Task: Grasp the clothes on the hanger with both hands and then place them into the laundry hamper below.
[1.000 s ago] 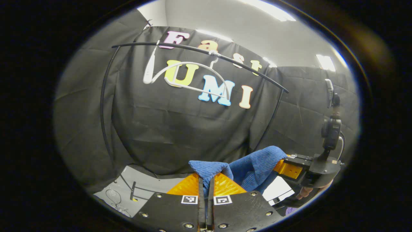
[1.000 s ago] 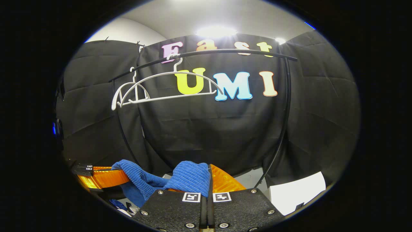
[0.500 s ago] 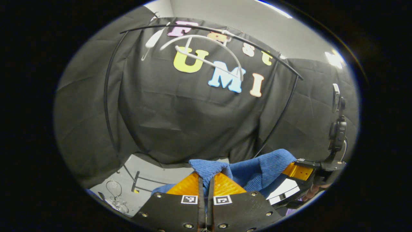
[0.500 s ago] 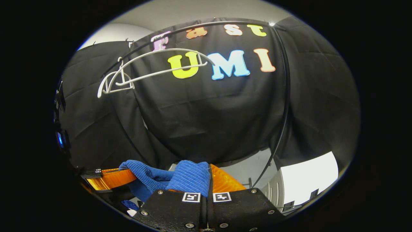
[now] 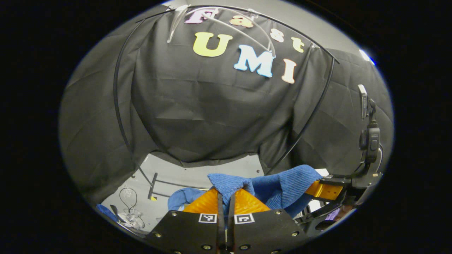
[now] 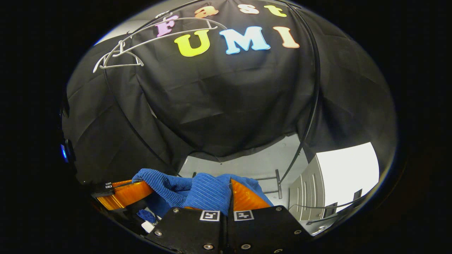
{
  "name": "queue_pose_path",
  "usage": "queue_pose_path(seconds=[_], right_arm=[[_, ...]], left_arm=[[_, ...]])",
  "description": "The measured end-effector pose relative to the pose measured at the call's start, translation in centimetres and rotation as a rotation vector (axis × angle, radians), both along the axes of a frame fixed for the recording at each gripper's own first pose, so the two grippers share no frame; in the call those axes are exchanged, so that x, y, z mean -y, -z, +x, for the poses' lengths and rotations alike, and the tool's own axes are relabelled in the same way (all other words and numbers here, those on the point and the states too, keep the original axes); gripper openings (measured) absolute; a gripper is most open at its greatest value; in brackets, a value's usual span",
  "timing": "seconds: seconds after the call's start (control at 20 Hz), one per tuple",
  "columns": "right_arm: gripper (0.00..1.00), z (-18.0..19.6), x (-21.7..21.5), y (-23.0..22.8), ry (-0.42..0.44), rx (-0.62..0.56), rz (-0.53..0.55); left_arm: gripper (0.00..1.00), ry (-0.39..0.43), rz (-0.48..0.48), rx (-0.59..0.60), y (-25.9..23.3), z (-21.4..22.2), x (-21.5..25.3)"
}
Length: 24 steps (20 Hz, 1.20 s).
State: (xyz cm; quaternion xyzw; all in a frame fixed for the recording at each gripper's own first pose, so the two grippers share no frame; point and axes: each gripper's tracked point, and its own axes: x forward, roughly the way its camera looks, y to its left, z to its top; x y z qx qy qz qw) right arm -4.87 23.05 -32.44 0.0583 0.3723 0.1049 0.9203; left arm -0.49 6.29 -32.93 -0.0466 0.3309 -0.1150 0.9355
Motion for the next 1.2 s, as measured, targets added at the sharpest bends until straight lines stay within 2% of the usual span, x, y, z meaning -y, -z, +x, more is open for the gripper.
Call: queue_pose_path(seconds=[0.2, 0.4, 0.7, 0.95, 1.15, 1.2], right_arm=[[0.01, -0.8, -0.1, 2.2, 0.008, -0.055, -0.011], [0.01, -1.5, 0.6, 4.3, 0.014, -0.092, -0.057], [0.01, -2.5, 0.6, 6.2, 0.055, -0.144, -0.096], [0.0, -2.8, -0.2, 7.1, 0.051, -0.163, -0.113], [0.02, -3.0, -0.9, 8.1, 0.04, -0.181, -0.136], [0.03, -3.0, -1.1, 8.3, 0.037, -0.187, -0.143]], left_arm=[[0.03, 0.014, 0.064, -0.036, 3.5, -0.1, -1.7], [0.04, 0.005, 0.071, -0.064, 6.7, 0.0, -2.8], [0.04, 0.041, 0.063, -0.112, 9.7, -0.9, -3.2], [0.04, 0.045, 0.062, -0.141, 11.2, -0.9, -3.9], [0.02, 0.056, 0.072, -0.165, 12.6, -1.2, -5.0], [0.04, 0.057, 0.072, -0.175, 13.1, -1.2, -5.0]])
